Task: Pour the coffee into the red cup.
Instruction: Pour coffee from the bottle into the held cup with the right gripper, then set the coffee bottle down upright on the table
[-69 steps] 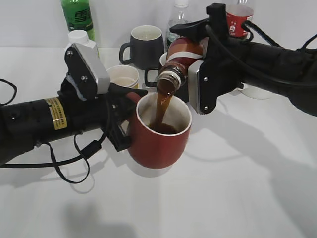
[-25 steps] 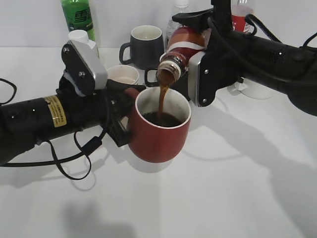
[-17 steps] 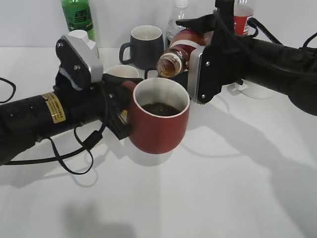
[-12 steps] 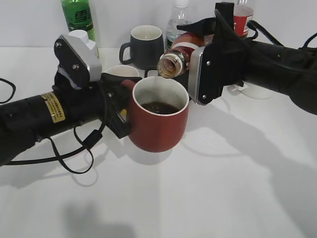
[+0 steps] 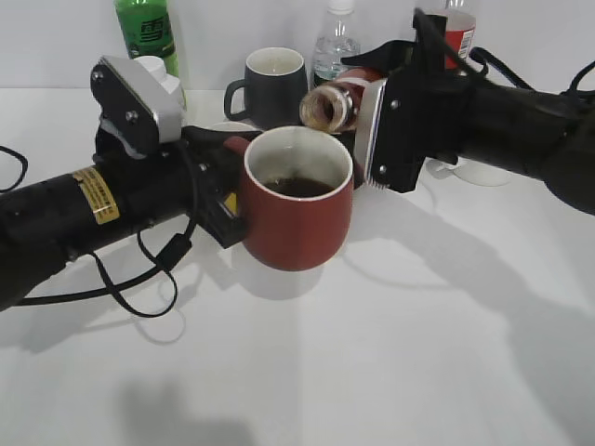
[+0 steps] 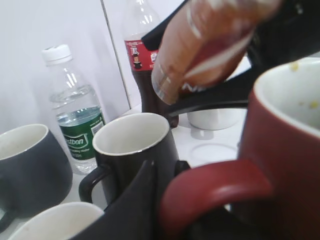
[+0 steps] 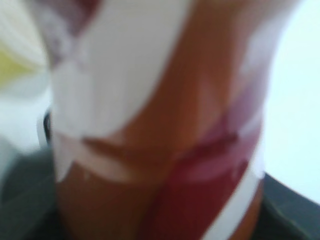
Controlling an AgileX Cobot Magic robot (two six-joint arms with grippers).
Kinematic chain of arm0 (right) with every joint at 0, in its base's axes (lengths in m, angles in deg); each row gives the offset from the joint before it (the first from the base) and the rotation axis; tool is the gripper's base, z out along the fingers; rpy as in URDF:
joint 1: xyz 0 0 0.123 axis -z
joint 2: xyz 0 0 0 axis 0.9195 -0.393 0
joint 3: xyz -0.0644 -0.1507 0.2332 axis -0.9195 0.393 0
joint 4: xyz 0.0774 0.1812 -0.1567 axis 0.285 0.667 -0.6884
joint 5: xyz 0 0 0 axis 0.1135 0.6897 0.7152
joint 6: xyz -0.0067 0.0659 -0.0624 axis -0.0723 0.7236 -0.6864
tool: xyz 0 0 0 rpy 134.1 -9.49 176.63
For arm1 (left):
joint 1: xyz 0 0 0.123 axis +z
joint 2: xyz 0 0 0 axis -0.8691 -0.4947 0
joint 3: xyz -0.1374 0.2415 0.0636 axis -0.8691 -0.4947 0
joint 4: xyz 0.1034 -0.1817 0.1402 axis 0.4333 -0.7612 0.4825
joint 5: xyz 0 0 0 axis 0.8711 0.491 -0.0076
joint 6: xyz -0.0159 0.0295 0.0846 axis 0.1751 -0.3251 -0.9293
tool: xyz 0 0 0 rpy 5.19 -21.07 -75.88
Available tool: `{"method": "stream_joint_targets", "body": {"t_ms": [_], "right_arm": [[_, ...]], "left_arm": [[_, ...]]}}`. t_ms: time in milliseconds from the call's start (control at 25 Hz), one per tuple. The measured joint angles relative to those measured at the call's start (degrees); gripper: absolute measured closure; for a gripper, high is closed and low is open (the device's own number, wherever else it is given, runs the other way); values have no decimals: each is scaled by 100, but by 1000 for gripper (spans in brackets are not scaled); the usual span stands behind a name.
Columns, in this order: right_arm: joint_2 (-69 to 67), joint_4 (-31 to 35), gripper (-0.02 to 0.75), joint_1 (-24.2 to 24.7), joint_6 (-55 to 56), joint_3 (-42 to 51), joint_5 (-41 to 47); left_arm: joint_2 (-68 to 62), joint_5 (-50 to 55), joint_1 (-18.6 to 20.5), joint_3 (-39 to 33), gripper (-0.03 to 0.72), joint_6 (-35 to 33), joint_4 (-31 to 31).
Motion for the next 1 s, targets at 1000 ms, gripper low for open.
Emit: {"method": "stream_joint_targets", "body": {"t_ms": [1000], "right_arm": [[0, 2113, 234, 0, 4433, 0, -490]], "left_arm": [[1276, -78, 746, -1100, 615, 20, -1308]]}}
